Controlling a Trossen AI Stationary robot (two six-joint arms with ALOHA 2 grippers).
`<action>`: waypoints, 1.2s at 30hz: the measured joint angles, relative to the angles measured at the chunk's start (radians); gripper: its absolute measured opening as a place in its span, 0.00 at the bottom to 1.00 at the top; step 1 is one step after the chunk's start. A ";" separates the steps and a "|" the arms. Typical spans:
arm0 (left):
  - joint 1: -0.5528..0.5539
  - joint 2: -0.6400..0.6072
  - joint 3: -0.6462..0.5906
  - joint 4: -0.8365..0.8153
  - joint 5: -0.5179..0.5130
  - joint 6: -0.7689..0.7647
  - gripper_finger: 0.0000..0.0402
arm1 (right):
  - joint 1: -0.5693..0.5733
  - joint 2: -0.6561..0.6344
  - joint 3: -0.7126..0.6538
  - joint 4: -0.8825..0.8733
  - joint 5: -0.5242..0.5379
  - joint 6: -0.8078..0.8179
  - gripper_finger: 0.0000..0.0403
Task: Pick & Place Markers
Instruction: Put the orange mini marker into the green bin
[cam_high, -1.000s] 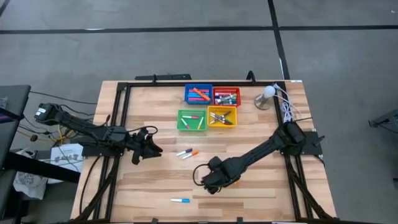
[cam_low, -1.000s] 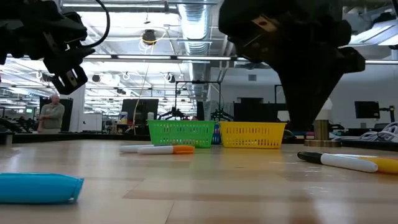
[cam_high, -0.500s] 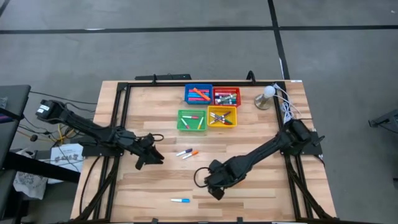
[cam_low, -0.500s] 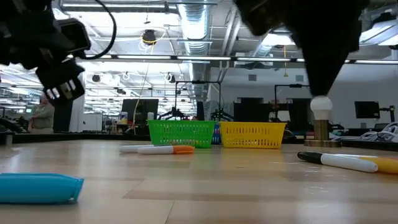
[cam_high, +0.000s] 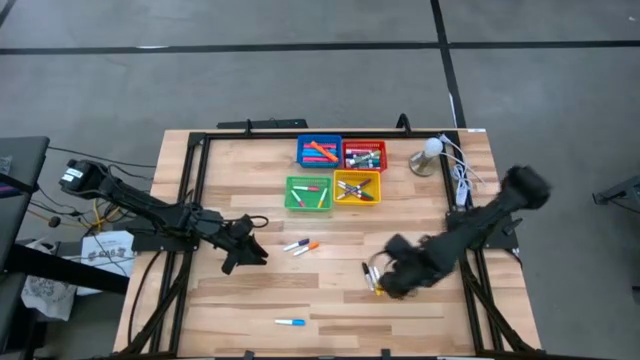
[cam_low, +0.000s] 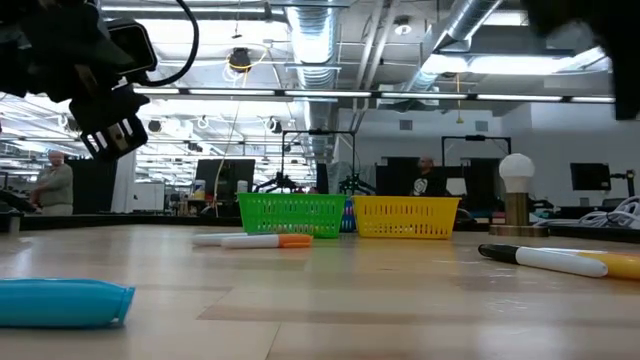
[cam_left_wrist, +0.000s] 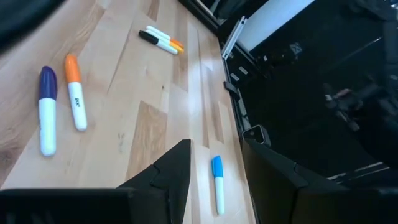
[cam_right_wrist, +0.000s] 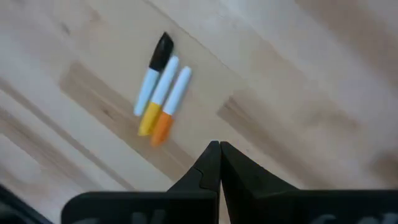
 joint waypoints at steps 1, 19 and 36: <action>-0.001 0.000 0.000 0.000 0.000 -0.001 0.36 | 0.026 -0.059 -0.084 0.080 0.034 0.087 0.00; 0.003 0.000 0.000 0.000 -0.005 0.007 0.36 | 0.073 -0.056 -0.517 0.906 0.245 0.369 0.00; 0.010 0.000 0.000 -0.005 -0.008 0.017 0.36 | -0.090 -0.044 -0.402 0.691 0.024 0.222 0.29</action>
